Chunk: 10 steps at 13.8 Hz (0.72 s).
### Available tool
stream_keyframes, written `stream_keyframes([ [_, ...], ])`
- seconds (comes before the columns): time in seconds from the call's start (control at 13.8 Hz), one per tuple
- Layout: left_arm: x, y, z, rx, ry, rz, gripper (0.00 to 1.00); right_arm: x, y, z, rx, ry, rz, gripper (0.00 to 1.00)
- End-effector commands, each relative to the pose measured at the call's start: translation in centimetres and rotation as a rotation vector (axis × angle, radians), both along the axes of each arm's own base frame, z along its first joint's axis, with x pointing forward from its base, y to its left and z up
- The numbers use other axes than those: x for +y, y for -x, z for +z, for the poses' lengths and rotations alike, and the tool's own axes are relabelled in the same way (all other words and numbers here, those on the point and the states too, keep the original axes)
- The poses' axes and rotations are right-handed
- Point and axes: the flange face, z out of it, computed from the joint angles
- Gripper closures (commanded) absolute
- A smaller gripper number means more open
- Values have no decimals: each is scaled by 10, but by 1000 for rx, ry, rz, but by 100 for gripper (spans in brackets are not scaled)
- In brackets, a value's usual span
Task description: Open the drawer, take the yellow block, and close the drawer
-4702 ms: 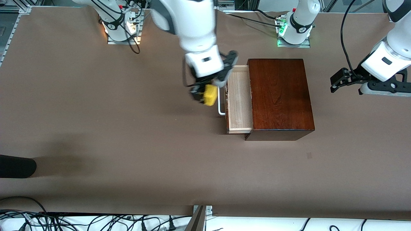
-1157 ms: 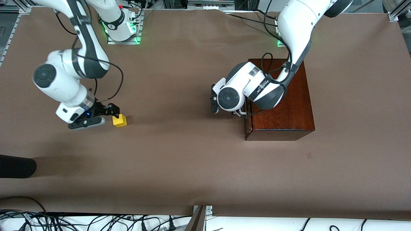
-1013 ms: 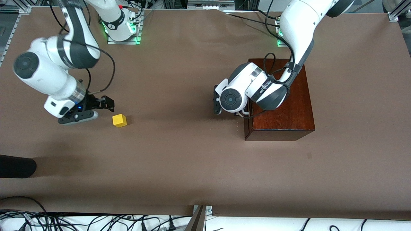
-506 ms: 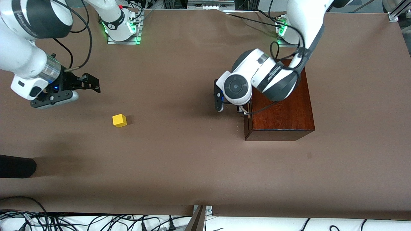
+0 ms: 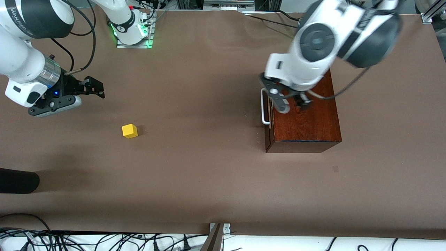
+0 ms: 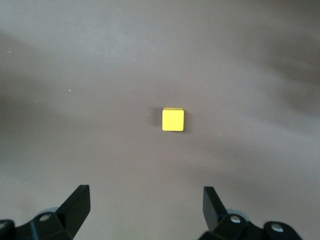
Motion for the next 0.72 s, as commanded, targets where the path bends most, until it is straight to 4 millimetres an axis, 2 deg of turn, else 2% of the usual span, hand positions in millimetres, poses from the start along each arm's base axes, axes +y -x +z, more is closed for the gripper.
stream_keyframes([
  [0.0,65,-27,24,-49,-26,114,0,-5,1,14,-2,11,22,0],
  [0.07,88,-30,35,-81,-28,172,0,-5,2,15,-3,11,24,0],
  [0.14,100,-31,56,-166,-17,237,0,-5,2,17,-6,11,25,0],
  [0.29,123,-10,68,-240,-21,456,0,-4,2,22,-6,9,26,0],
  [0.43,161,13,70,-247,17,692,0,-3,1,30,-17,10,22,0],
  [0.58,204,23,68,-232,41,823,0,-4,1,31,-12,10,21,0],
  [0.65,214,24,68,-232,42,846,0,-3,1,32,-14,10,21,0],
])
